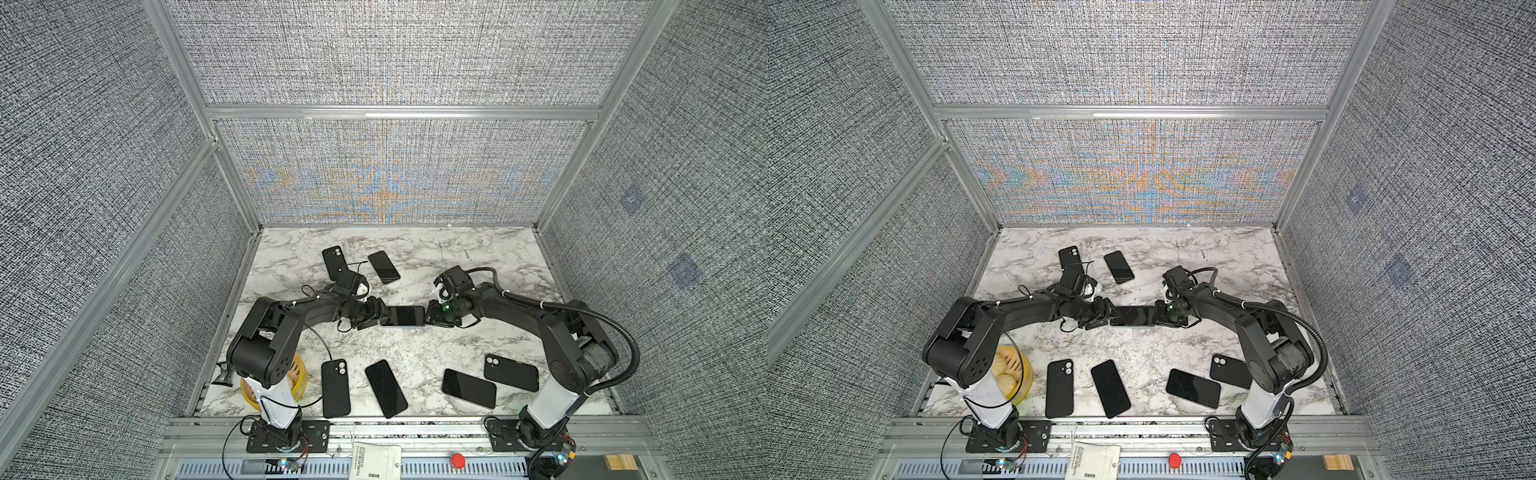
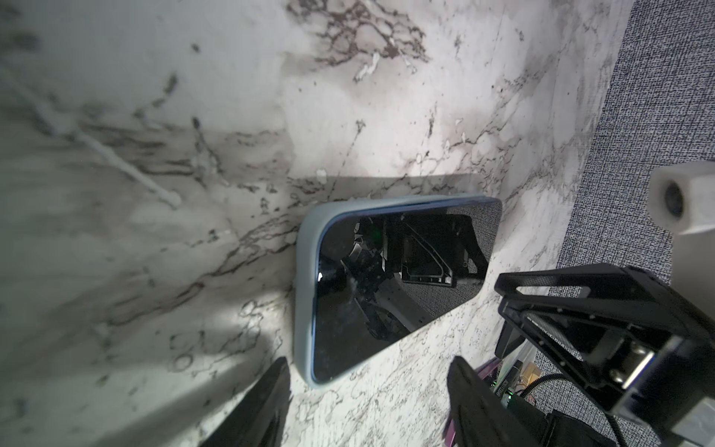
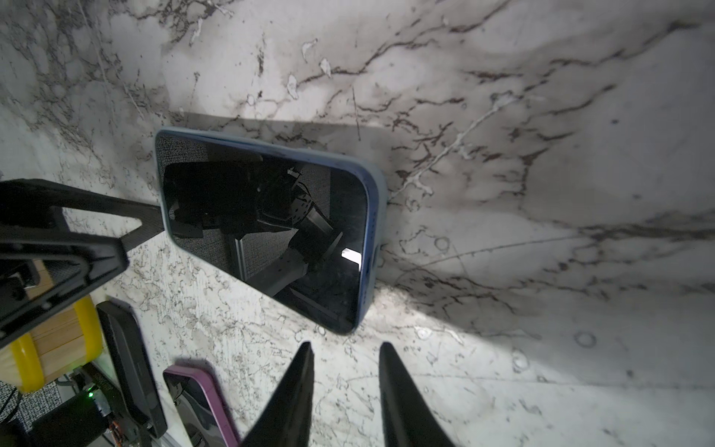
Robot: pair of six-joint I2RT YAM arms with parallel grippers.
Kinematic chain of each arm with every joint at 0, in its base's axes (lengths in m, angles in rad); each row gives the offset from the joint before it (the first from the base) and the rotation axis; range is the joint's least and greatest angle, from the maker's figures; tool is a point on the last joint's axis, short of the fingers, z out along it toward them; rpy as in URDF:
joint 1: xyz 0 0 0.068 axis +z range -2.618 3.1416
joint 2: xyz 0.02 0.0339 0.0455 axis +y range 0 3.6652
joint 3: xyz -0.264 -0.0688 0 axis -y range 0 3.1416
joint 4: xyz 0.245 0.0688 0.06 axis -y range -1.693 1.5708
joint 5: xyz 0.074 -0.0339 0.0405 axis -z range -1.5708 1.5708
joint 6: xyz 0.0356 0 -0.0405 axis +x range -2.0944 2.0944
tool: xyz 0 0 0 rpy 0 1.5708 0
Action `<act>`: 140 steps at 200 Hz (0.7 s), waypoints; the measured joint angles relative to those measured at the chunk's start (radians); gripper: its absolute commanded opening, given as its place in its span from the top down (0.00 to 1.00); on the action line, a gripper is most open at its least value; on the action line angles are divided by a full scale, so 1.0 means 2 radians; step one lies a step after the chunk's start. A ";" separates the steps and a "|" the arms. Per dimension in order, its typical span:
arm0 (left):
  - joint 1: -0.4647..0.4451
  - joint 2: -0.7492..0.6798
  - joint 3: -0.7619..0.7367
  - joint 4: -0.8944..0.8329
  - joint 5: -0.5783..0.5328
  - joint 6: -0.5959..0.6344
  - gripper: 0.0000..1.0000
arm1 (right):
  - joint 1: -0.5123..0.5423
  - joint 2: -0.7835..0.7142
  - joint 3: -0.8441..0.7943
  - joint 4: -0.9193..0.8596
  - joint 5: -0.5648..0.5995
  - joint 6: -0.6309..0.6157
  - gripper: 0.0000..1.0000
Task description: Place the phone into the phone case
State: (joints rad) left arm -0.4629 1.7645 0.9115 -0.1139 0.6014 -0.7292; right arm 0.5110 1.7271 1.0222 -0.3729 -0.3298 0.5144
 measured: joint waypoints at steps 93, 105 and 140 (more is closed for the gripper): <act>0.000 0.005 0.024 -0.026 -0.015 0.010 0.29 | 0.004 0.003 0.001 0.002 0.000 0.004 0.70; 0.000 0.005 0.026 -0.026 -0.015 0.010 0.33 | 0.004 0.003 0.001 0.002 0.000 0.005 0.70; -0.003 0.006 0.025 -0.026 -0.012 0.011 0.37 | 0.006 0.003 0.001 0.002 -0.001 0.006 0.74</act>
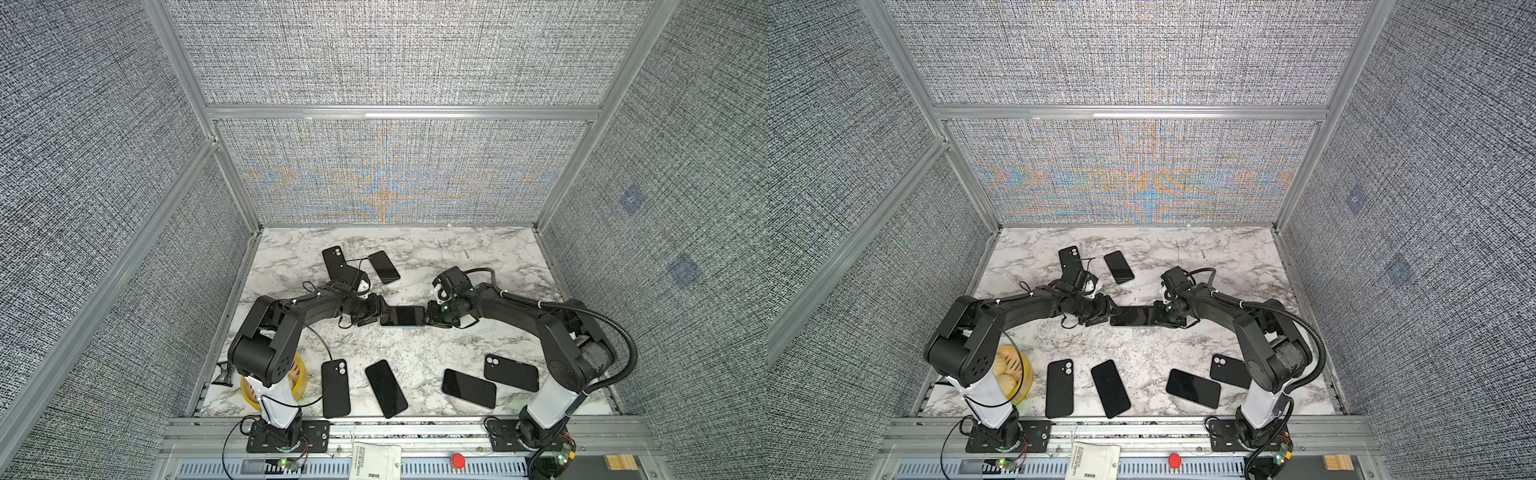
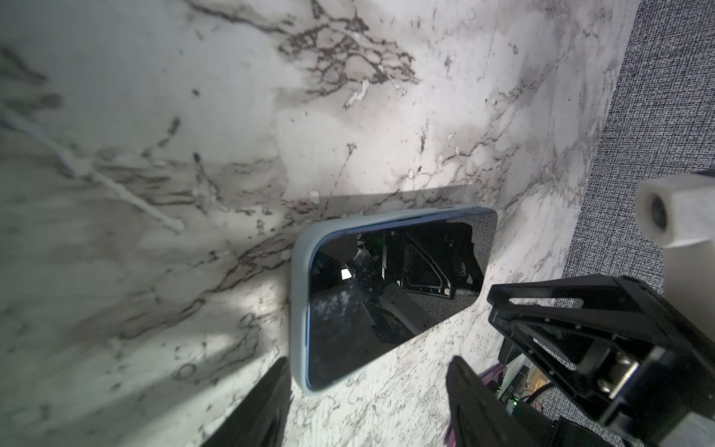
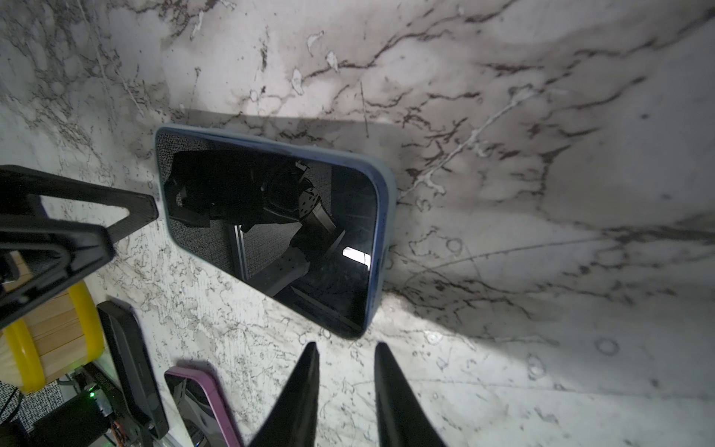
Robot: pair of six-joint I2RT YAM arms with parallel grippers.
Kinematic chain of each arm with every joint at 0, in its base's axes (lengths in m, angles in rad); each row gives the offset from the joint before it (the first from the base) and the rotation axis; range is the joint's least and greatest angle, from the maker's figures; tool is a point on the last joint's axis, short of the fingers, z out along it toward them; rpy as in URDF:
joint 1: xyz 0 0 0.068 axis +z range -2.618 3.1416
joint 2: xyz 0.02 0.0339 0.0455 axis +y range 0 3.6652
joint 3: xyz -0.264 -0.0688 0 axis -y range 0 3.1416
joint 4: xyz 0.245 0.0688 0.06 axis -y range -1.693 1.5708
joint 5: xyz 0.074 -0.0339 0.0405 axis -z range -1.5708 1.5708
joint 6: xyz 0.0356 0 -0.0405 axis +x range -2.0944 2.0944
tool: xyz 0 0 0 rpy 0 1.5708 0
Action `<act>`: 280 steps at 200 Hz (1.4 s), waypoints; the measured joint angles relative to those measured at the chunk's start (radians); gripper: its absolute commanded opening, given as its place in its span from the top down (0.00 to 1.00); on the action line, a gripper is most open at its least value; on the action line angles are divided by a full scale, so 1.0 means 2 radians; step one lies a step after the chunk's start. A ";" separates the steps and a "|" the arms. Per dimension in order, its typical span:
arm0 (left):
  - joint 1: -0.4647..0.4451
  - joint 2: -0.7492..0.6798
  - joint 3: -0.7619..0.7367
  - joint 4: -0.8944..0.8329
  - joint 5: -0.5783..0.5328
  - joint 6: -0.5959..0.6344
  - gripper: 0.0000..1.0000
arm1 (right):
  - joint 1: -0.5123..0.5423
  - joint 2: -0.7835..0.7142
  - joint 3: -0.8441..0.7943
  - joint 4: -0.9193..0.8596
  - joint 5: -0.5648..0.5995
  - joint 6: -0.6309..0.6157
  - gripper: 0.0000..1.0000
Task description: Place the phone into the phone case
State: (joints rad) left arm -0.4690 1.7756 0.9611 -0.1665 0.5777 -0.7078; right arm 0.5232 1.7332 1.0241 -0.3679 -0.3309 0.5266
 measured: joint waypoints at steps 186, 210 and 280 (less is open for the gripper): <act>-0.001 0.006 0.000 -0.011 0.004 0.012 0.41 | 0.001 0.009 0.008 0.002 -0.003 0.000 0.80; -0.002 0.002 -0.002 -0.011 0.004 0.011 0.41 | 0.001 0.000 0.009 0.000 0.006 -0.001 0.80; -0.003 0.005 -0.004 -0.015 0.004 0.013 0.41 | 0.001 -0.003 0.009 -0.003 0.023 -0.001 0.78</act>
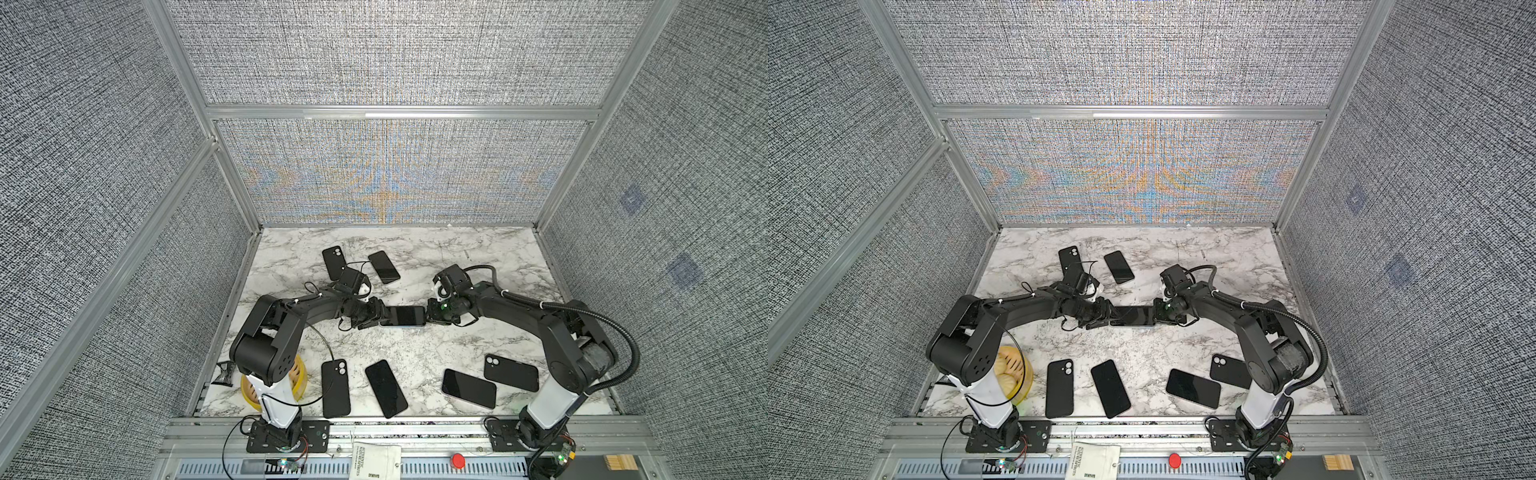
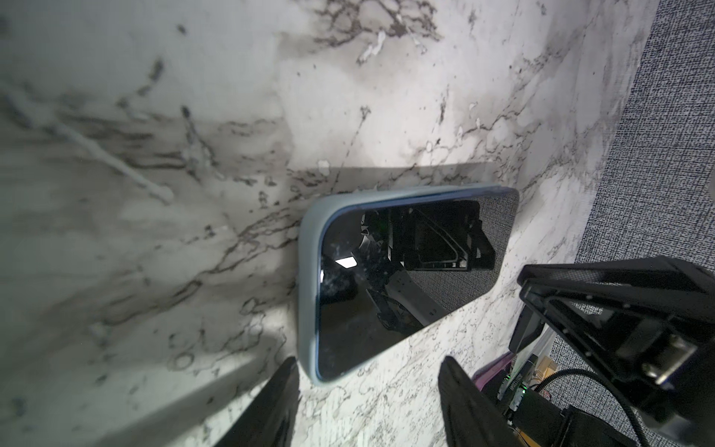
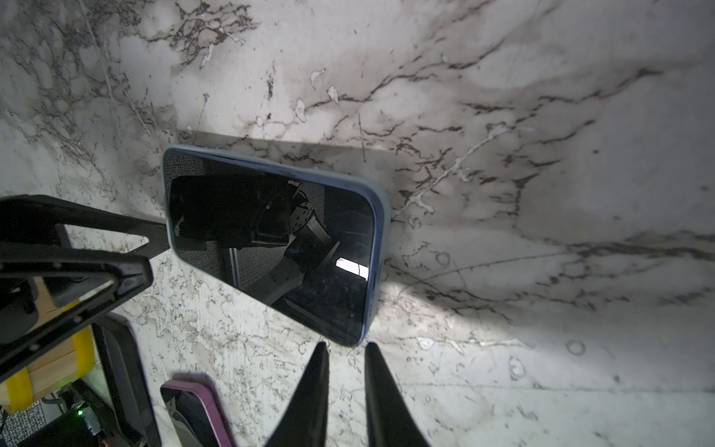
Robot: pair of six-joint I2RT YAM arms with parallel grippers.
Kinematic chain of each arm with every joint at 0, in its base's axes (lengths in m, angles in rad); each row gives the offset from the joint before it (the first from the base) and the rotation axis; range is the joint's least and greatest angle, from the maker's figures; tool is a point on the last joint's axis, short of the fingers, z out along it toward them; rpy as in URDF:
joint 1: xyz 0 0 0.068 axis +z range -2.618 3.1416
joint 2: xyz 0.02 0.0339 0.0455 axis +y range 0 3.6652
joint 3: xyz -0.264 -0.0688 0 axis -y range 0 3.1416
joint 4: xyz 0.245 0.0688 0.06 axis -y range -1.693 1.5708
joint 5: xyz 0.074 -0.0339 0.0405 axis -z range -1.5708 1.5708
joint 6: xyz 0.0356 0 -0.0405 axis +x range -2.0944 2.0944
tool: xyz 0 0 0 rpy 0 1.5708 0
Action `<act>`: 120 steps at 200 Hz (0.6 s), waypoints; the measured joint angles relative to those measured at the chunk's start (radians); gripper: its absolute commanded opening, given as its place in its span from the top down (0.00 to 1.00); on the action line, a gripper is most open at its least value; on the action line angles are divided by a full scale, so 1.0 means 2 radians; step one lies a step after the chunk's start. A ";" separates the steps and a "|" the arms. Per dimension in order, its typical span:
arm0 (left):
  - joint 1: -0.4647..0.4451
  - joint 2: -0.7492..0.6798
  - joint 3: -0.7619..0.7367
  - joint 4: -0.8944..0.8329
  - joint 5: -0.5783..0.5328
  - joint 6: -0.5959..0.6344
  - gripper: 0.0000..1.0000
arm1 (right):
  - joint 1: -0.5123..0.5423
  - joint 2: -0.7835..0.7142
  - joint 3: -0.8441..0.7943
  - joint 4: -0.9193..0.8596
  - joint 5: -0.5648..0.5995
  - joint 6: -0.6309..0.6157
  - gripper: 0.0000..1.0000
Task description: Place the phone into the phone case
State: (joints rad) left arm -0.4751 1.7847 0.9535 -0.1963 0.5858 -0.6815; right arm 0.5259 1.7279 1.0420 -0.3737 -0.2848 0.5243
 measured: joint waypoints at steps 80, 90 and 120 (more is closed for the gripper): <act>0.000 0.004 0.002 -0.004 0.000 0.001 0.41 | 0.002 0.015 0.000 0.002 -0.003 0.006 0.78; 0.000 0.004 0.002 -0.004 0.000 0.001 0.41 | 0.003 0.017 0.000 0.003 -0.004 0.006 0.78; 0.000 0.004 0.001 -0.003 0.000 0.000 0.41 | 0.007 0.022 0.000 0.005 -0.005 0.008 0.79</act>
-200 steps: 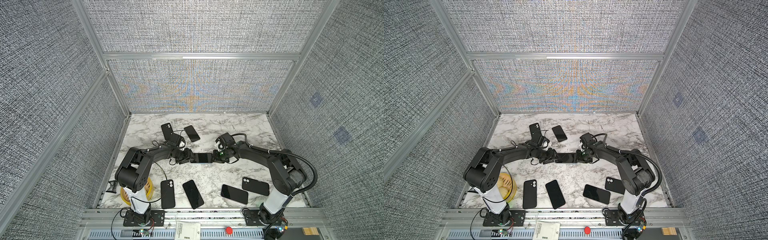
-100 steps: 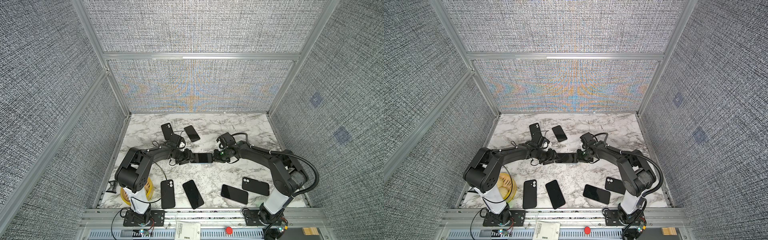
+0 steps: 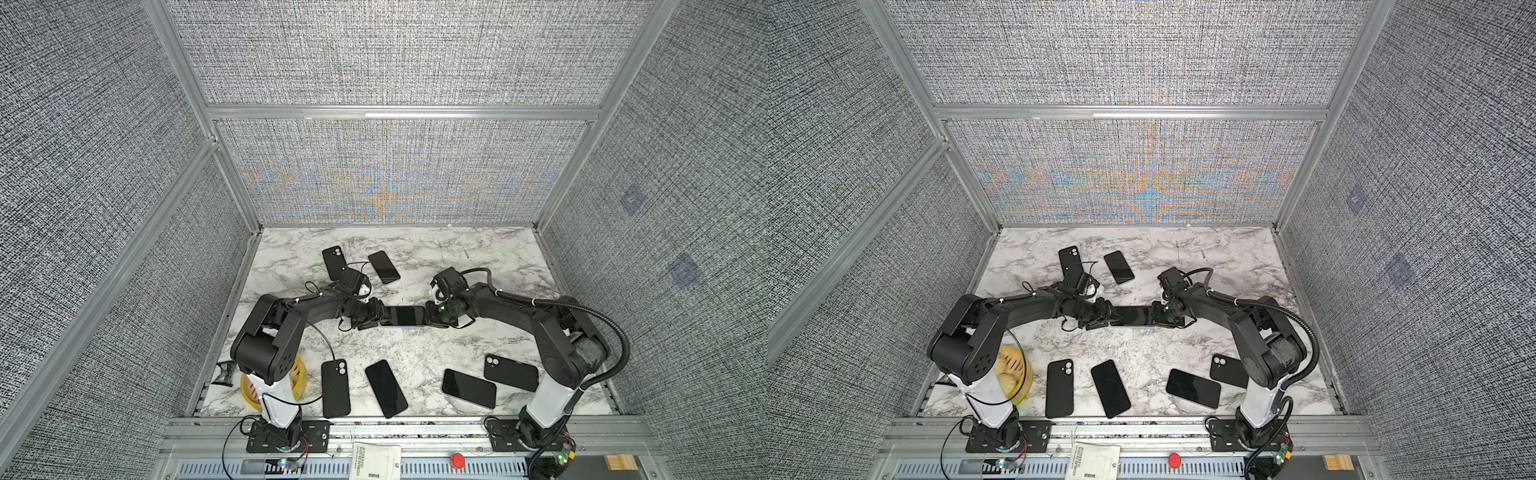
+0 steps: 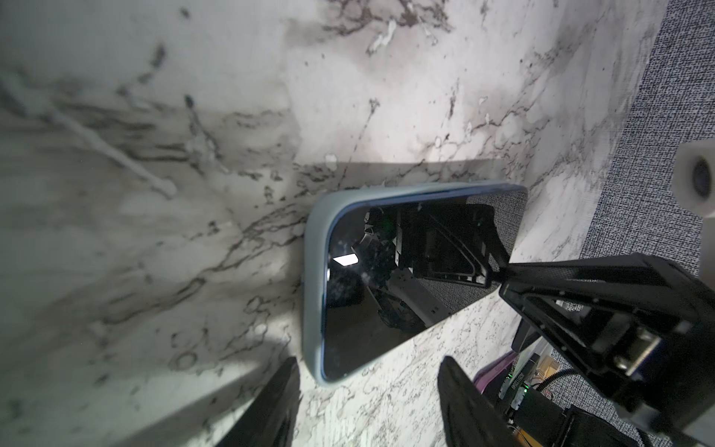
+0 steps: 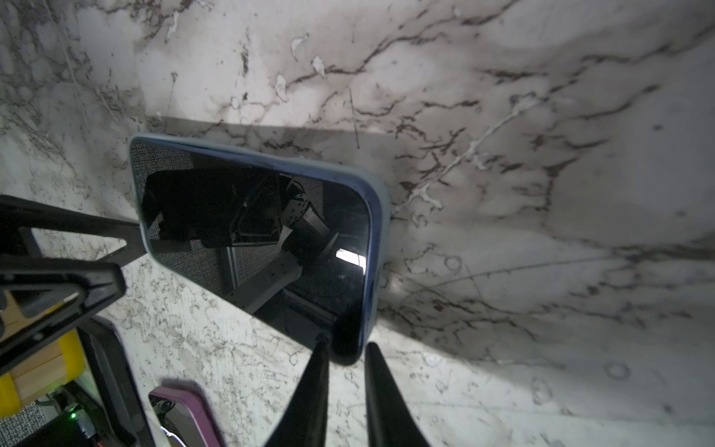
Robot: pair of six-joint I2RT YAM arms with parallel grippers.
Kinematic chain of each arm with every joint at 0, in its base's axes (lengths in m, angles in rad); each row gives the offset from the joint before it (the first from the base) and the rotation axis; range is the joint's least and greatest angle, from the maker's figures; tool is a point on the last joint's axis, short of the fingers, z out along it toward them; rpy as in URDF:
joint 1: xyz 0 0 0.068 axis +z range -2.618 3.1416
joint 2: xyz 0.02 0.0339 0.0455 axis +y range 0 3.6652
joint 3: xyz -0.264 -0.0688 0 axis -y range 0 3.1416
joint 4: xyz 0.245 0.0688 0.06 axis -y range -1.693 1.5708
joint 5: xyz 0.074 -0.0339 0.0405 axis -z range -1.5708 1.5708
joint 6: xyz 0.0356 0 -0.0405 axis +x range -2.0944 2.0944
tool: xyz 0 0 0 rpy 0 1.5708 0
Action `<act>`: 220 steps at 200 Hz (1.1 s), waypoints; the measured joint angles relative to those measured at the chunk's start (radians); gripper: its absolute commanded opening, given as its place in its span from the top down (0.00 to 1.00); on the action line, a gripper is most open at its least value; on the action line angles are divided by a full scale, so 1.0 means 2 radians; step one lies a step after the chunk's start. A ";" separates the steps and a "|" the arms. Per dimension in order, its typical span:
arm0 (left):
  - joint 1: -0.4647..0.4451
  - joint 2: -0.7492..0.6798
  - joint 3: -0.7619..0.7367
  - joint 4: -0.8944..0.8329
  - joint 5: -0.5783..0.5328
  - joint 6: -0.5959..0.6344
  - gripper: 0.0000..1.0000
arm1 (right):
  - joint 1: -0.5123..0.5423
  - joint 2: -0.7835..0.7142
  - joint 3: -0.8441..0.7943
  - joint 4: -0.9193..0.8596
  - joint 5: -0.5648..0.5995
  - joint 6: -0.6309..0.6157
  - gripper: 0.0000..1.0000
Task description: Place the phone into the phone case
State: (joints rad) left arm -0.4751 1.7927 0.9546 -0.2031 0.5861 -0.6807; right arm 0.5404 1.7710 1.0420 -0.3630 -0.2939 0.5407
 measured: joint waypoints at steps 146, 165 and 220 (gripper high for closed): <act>-0.003 0.007 0.006 -0.004 -0.003 0.005 0.43 | 0.001 0.000 -0.008 0.013 -0.003 0.003 0.85; -0.003 0.003 0.006 -0.010 -0.009 0.010 0.43 | 0.002 -0.001 -0.008 0.014 -0.006 0.002 0.85; 0.000 0.013 0.010 -0.002 -0.005 0.011 0.44 | 0.001 -0.016 -0.007 0.007 0.000 -0.004 0.84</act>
State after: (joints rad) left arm -0.4759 1.8179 0.9752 -0.2066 0.5758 -0.6579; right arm 0.5415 1.7390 1.0275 -0.3481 -0.2932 0.5335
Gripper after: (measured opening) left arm 0.564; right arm 0.154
